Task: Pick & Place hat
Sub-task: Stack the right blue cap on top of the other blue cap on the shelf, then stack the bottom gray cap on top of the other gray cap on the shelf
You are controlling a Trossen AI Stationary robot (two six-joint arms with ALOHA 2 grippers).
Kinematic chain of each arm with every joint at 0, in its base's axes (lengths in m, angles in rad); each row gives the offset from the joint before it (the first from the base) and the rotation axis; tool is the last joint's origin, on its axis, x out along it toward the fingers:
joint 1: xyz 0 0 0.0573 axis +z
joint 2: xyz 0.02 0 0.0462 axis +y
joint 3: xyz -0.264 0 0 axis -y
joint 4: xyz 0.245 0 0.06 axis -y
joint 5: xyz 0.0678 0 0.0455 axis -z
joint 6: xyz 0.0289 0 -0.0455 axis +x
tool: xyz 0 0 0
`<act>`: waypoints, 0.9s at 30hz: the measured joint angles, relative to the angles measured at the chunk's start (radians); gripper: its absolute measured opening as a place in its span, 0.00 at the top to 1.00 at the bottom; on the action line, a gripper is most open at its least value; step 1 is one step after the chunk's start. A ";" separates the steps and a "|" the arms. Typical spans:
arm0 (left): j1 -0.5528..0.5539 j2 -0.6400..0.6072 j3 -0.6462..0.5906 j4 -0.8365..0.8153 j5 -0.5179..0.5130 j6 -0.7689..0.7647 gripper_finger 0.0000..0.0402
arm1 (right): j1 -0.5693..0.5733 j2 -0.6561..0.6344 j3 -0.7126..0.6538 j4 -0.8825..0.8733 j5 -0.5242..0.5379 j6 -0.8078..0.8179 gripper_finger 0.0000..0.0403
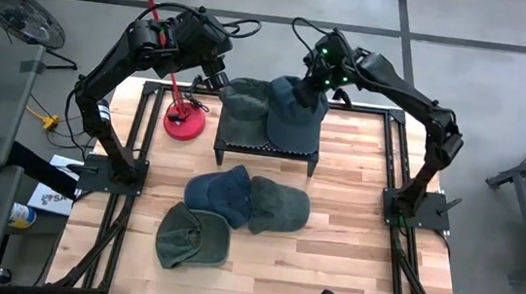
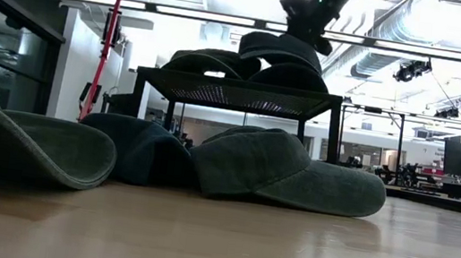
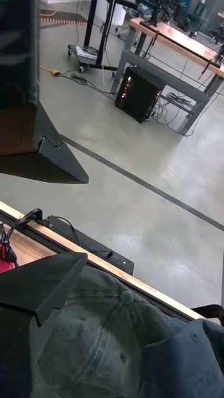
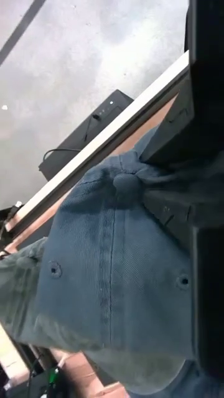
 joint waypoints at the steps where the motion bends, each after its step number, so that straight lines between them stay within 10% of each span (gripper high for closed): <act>1: 0.000 0.000 0.000 0.000 0.000 0.000 0.54 | -0.001 -0.009 0.000 0.000 -0.004 0.000 0.79; 15: 0.000 0.000 0.000 -0.005 0.006 -0.006 0.54 | -0.005 -0.175 0.000 -0.014 -0.017 -0.062 0.43; 27: -0.010 -0.012 -0.021 -0.135 0.347 -0.242 0.54 | 0.025 -0.390 0.000 -0.161 -0.106 -0.124 0.41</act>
